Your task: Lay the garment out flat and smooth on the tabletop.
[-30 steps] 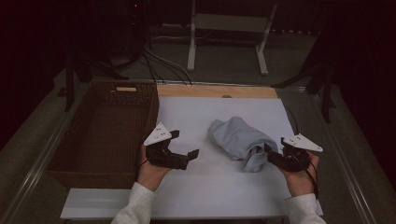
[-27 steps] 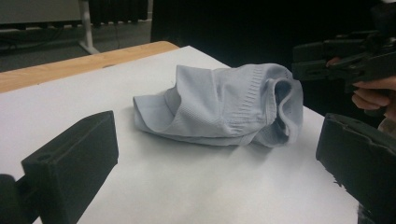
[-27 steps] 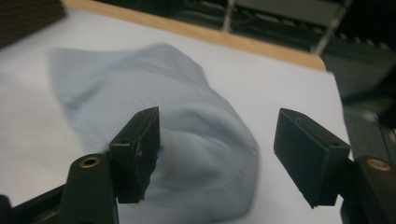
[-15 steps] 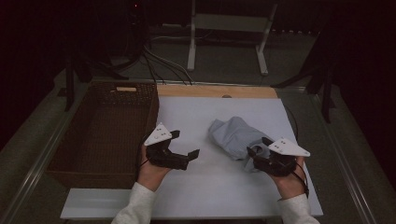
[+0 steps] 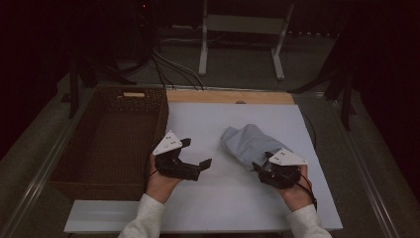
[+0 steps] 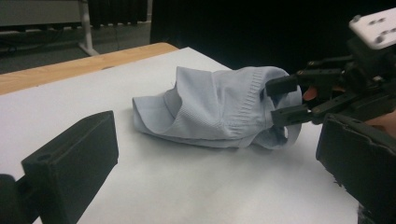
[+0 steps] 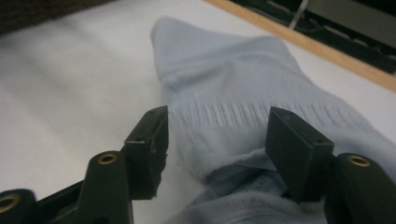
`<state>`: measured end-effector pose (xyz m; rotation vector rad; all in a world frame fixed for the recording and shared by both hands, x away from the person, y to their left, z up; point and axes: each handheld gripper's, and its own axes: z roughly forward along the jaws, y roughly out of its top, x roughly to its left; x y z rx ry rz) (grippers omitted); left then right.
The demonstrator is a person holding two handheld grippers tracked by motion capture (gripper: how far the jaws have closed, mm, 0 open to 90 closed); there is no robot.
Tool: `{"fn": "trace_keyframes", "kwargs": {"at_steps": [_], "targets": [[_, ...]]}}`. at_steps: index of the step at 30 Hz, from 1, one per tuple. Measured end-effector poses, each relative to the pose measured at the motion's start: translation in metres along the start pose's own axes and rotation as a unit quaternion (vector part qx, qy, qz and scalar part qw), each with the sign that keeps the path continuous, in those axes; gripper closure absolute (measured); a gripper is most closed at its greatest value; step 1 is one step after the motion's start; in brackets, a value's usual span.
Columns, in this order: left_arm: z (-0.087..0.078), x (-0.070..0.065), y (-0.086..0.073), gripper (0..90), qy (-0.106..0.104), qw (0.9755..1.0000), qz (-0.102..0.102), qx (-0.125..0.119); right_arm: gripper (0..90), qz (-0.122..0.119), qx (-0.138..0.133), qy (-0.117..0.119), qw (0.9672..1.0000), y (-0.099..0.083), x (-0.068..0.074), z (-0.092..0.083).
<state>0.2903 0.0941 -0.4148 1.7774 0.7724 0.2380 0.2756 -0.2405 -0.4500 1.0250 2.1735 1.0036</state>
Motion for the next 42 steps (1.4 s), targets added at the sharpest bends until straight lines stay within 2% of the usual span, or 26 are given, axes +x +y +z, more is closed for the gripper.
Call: {"fn": "trace_keyframes", "kwargs": {"at_steps": [7, 11, 17, 21, 24, 25, 27, 31, 33, 38, 42], "targets": [[0.000, 0.000, 0.000, 0.2, 0.001, 1.0000, -0.001, 0.000, 41.5, 0.002, 0.024, -0.001, 0.9997, -0.005, -0.001, 0.007], [0.000, 0.000, 0.000, 0.1, 0.000, 1.0000, -0.001, 0.000, 37.7, -0.002, 0.040, -0.003, 0.9992, -0.007, 0.001, 0.012], [0.000, 0.000, 0.000, 0.2, 0.000, 1.0000, -0.001, 0.000, 37.8, -0.016, 0.060, -0.022, 0.9978, -0.010, 0.000, 0.016], [0.000, 0.000, 0.000, 0.2, 0.000, 1.0000, 0.000, 0.001, 51.3, -0.029, 0.078, -0.037, 0.9958, -0.013, -0.002, 0.018], [0.000, 0.000, 0.000, 0.1, 0.001, 1.0000, -0.001, 0.000, 67.8, -0.030, 0.081, -0.035, 0.9957, -0.013, -0.002, 0.017], [0.000, -0.001, 0.000, 0.2, 0.001, 1.0000, -0.001, 0.000, 73.6, -0.029, 0.080, -0.036, 0.9957, -0.013, -0.002, 0.016], [0.000, -0.001, 0.000, 0.1, 0.000, 1.0000, 0.000, 0.000, 79.6, -0.021, 0.076, -0.037, 0.9962, -0.012, -0.003, 0.015], [0.000, 0.000, 0.000, 0.2, 0.001, 1.0000, -0.001, 0.000, 82.5, 0.001, 0.053, -0.040, 0.9978, -0.008, -0.008, 0.006], [0.000, 0.000, 0.000, 0.2, 0.001, 1.0000, -0.001, 0.000, 82.9, 0.010, 0.042, -0.051, 0.9978, -0.006, -0.011, 0.001], [0.000, 0.000, -0.001, 0.2, 0.001, 1.0000, 0.000, 0.002, 83.4, 0.033, 0.020, -0.090, 0.9952, -0.007, -0.023, -0.006], [0.001, 0.000, -0.001, 0.1, 0.001, 1.0000, 0.000, 0.003, 83.5, 0.055, 0.010, -0.107, 0.9927, -0.010, -0.035, -0.013]]}}
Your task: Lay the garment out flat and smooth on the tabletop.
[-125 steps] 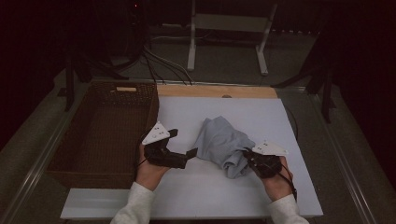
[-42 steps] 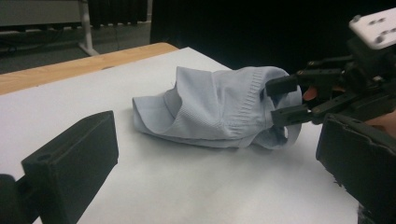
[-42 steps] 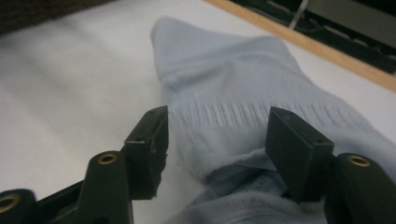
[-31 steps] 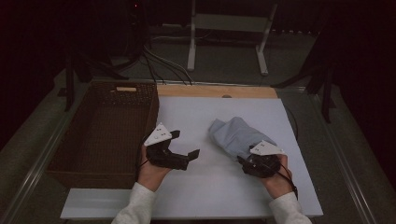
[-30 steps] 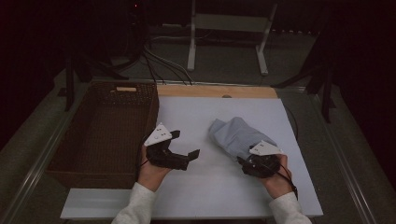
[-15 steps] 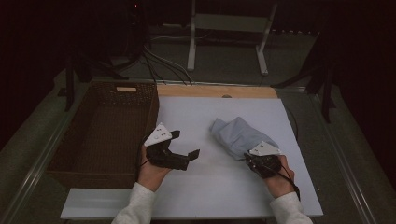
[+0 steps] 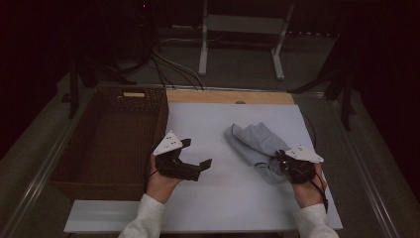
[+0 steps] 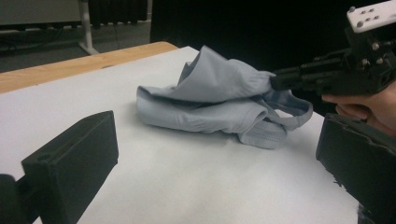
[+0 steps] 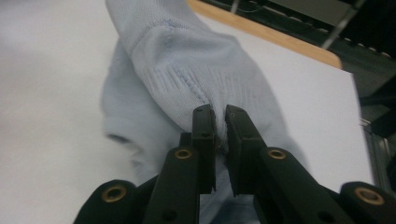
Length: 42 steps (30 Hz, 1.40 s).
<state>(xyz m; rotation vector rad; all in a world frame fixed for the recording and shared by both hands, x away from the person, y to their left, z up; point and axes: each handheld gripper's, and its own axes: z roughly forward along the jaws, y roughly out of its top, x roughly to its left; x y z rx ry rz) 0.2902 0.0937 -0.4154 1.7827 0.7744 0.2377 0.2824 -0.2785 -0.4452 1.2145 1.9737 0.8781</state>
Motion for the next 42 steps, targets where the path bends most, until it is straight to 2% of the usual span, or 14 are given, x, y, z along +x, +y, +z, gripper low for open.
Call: {"fn": "trace_keyframes", "kwargs": {"at_steps": [11, 24, 36, 42], "targets": [[-0.001, 0.000, 0.000, 0.1, 0.000, 1.0000, -0.002, -0.003, 83.8, 0.034, -0.017, -0.026, 0.9989, -0.002, -0.025, -0.011], [0.000, 0.000, 0.000, 0.1, -0.002, 1.0000, 0.000, 0.000, 83.4, 0.060, -0.018, -0.045, 0.9970, -0.005, -0.042, -0.016], [0.000, 0.000, 0.000, 0.2, -0.002, 1.0000, -0.002, -0.001, 82.8, 0.085, -0.008, -0.063, 0.9943, -0.012, -0.058, -0.016], [0.000, -0.001, 0.000, 0.2, -0.003, 1.0000, -0.001, 0.000, 82.8, 0.089, -0.007, -0.065, 0.9939, -0.014, -0.060, -0.016]]}}
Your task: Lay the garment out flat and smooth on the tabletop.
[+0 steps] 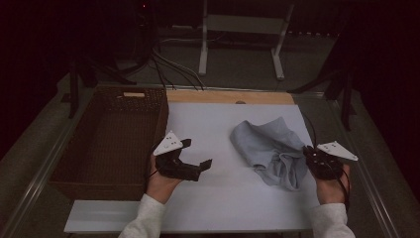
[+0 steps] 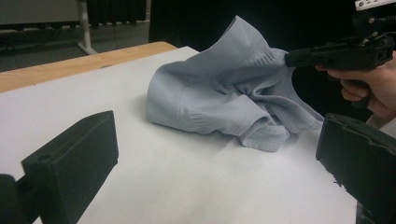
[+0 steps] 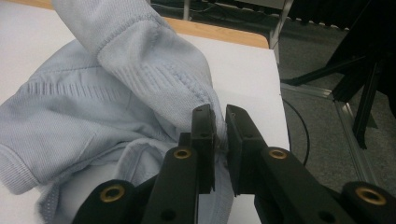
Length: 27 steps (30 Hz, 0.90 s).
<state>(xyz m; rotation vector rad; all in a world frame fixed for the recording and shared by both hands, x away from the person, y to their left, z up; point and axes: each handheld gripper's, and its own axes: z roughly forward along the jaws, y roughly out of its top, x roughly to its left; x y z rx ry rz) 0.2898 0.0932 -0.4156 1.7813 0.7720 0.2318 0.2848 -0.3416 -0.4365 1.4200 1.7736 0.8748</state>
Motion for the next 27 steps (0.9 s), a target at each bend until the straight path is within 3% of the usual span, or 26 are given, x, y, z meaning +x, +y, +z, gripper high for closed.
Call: {"fn": "trace_keyframes", "kwargs": {"at_steps": [27], "targets": [[0.000, -0.001, 0.000, 0.1, -0.003, 1.0000, -0.002, -0.002, 82.7, 0.041, 0.022, -0.025, 0.9986, -0.010, -0.018, 0.007]]}}
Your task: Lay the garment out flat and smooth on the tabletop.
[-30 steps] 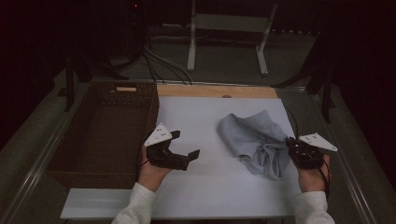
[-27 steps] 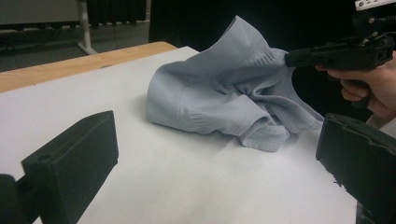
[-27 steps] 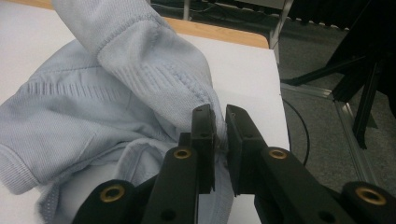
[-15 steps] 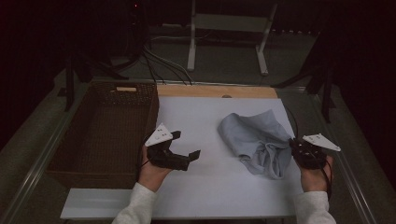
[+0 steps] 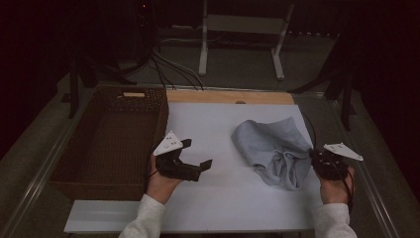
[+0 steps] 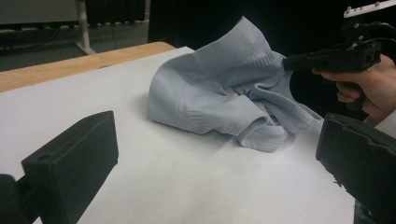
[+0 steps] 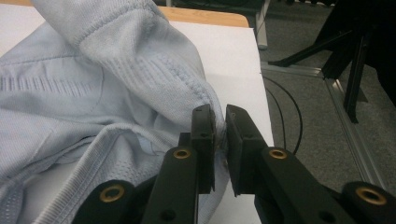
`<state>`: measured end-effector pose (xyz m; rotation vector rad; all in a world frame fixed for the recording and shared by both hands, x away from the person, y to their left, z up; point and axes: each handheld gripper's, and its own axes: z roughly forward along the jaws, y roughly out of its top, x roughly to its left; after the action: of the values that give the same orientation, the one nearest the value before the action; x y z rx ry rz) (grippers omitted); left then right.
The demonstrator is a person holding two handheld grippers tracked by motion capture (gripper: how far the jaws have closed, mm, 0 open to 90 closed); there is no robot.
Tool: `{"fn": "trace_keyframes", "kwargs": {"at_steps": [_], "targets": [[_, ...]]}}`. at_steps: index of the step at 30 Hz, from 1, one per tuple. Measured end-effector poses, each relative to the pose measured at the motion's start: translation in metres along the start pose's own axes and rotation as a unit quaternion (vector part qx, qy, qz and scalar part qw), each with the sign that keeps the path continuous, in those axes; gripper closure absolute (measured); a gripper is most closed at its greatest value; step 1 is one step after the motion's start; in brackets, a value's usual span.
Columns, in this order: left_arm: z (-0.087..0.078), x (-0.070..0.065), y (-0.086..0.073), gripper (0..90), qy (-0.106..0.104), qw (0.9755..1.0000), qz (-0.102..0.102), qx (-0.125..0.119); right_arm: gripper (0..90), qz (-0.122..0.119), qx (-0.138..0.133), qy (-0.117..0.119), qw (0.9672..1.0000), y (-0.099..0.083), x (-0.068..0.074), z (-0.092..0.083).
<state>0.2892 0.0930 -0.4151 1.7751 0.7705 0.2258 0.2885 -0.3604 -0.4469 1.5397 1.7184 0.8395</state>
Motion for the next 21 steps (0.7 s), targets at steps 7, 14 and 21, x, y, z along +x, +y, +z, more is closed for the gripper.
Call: {"fn": "trace_keyframes", "kwargs": {"at_steps": [7, 14, 21], "targets": [[-0.0001, 0.0000, 0.0001, 0.2, -0.001, 1.0000, -0.001, -0.001, 82.0, 0.014, 0.006, 0.000, 0.9999, -0.0021, -0.0039, 0.0023], [-0.0001, 0.0001, 0.0000, 0.2, -0.001, 1.0000, -0.001, -0.001, 77.8, 0.021, 0.005, 0.000, 0.9998, -0.0032, -0.0055, 0.0029], [-0.0002, 0.0001, 0.0001, 0.2, -0.001, 1.0000, -0.001, -0.001, 48.2, 0.034, -0.022, 0.007, 0.9992, 0.0007, -0.0065, -0.0039]]}}
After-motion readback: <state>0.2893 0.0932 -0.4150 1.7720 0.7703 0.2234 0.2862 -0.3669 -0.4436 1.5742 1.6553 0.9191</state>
